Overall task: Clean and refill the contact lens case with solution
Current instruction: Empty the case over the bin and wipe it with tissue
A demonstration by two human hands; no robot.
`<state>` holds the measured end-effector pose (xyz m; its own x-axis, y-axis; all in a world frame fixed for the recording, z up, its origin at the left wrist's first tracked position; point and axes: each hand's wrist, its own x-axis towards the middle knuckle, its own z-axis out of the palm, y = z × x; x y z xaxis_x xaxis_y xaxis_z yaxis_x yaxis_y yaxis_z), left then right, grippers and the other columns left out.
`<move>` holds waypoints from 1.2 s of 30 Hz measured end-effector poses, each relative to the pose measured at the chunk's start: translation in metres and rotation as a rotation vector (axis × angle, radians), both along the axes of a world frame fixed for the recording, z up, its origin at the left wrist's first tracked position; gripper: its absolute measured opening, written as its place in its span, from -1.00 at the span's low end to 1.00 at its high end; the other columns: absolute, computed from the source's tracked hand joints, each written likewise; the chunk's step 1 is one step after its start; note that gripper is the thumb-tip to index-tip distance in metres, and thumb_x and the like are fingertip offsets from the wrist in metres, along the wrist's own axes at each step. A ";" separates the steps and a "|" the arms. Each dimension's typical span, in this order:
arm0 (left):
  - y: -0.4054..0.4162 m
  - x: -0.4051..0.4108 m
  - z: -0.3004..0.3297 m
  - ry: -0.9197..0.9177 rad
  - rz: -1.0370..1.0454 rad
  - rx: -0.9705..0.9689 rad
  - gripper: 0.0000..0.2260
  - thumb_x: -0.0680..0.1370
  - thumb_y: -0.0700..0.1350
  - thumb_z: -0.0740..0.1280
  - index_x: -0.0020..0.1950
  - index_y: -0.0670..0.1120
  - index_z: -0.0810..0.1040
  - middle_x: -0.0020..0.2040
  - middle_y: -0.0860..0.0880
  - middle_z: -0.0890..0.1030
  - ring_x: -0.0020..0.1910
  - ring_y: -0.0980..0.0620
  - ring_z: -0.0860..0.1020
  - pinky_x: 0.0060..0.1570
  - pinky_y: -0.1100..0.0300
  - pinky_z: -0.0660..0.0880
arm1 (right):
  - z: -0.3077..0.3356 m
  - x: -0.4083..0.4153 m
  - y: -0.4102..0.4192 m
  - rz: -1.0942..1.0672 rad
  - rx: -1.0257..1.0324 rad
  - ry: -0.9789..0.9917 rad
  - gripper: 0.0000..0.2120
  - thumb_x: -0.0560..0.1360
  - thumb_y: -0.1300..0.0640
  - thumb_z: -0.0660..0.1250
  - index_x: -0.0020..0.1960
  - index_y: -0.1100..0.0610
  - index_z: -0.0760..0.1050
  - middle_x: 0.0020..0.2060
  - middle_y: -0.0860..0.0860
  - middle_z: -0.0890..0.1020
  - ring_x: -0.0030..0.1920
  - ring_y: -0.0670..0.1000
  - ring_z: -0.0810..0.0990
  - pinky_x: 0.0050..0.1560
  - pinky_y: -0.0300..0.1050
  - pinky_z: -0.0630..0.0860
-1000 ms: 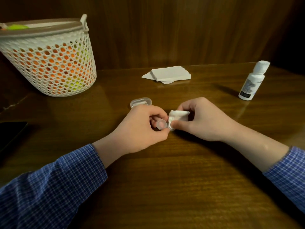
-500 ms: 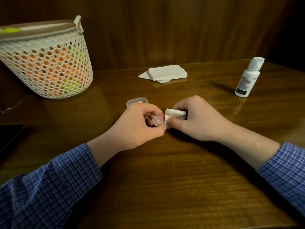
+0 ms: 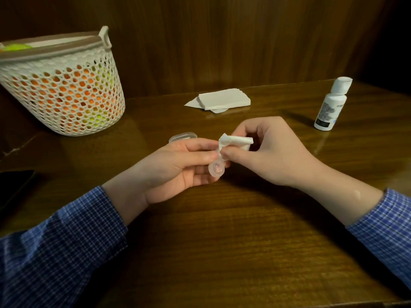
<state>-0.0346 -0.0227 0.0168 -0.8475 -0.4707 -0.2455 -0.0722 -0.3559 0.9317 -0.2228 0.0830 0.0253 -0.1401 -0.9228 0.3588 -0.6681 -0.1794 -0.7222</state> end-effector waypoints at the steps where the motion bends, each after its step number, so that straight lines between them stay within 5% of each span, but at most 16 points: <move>1: 0.001 -0.001 -0.002 0.015 0.031 -0.003 -0.64 0.50 -0.25 0.40 0.30 -0.19 0.63 0.03 -0.17 0.72 -0.05 0.00 0.71 -0.09 0.17 0.65 | -0.001 0.001 -0.001 -0.030 0.018 -0.023 -0.88 0.45 0.04 0.53 -0.20 0.06 0.67 -0.29 -0.05 0.68 -0.25 -0.13 0.62 -0.28 -0.32 0.53; 6: 0.009 -0.008 -0.011 0.105 0.191 -0.120 -0.70 0.40 -0.25 0.44 0.13 -0.17 0.72 0.09 -0.16 0.73 0.12 -0.10 0.71 0.14 0.02 0.66 | -0.003 0.007 -0.005 -0.203 0.179 -0.227 -0.79 0.41 -0.01 0.57 -0.27 0.10 0.66 -0.40 0.03 0.67 -0.46 -0.16 0.56 -0.46 -0.35 0.49; 11: 0.014 -0.009 -0.012 0.104 0.289 -0.332 -0.65 0.34 -0.21 0.48 0.12 -0.18 0.69 0.01 -0.11 0.73 0.14 -0.12 0.69 0.18 0.01 0.65 | 0.001 0.008 -0.007 -0.188 0.484 -0.645 -0.71 0.41 0.07 0.59 0.02 0.21 0.63 -0.45 0.02 0.66 -0.53 -0.11 0.49 -0.54 -0.24 0.41; 16: 0.008 -0.009 -0.012 0.073 0.156 -0.167 -0.56 0.46 -0.17 0.43 0.34 -0.19 0.57 0.19 -0.16 0.70 0.18 -0.08 0.66 0.24 0.01 0.60 | 0.008 0.000 -0.004 -0.038 0.574 -0.774 -0.72 0.47 0.08 0.54 0.11 0.19 0.62 -0.41 0.00 0.63 -0.52 -0.14 0.46 -0.52 -0.27 0.39; 23: 0.000 -0.005 -0.010 0.133 0.022 0.053 -0.53 0.52 -0.14 0.40 0.43 -0.18 0.53 0.12 -0.08 0.65 0.02 0.06 0.64 0.10 0.14 0.59 | 0.015 -0.007 0.000 0.067 0.491 -0.725 -0.83 0.56 0.13 0.42 0.07 0.22 0.65 -0.20 0.06 0.64 -0.27 -0.07 0.53 -0.33 -0.22 0.49; 27: -0.001 -0.004 -0.011 0.155 -0.021 0.067 -0.58 0.52 -0.14 0.42 0.38 -0.16 0.58 0.04 -0.07 0.67 -0.03 0.06 0.66 0.14 0.11 0.60 | 0.012 -0.009 0.002 0.072 0.420 -0.674 -0.89 0.57 0.17 0.40 -0.01 0.22 0.62 -0.19 0.06 0.61 -0.24 -0.07 0.55 -0.31 -0.23 0.53; 32: -0.004 -0.003 -0.013 0.155 -0.041 0.048 -0.58 0.58 -0.14 0.36 0.45 -0.16 0.53 0.00 -0.09 0.65 0.00 0.05 0.66 0.13 0.12 0.60 | 0.010 -0.011 0.002 0.098 0.287 -0.574 -0.71 0.31 0.01 0.58 -0.02 0.11 0.73 -0.16 -0.05 0.71 -0.24 -0.12 0.61 -0.29 -0.28 0.56; 36: -0.002 -0.003 -0.013 0.144 -0.090 -0.038 -0.64 0.58 -0.13 0.36 0.38 -0.15 0.60 0.02 -0.08 0.65 0.01 0.07 0.65 0.10 0.16 0.59 | 0.006 -0.009 0.000 0.110 0.309 -0.542 -0.83 0.41 0.04 0.55 -0.01 0.06 0.75 -0.16 0.00 0.73 -0.26 -0.11 0.60 -0.31 -0.28 0.52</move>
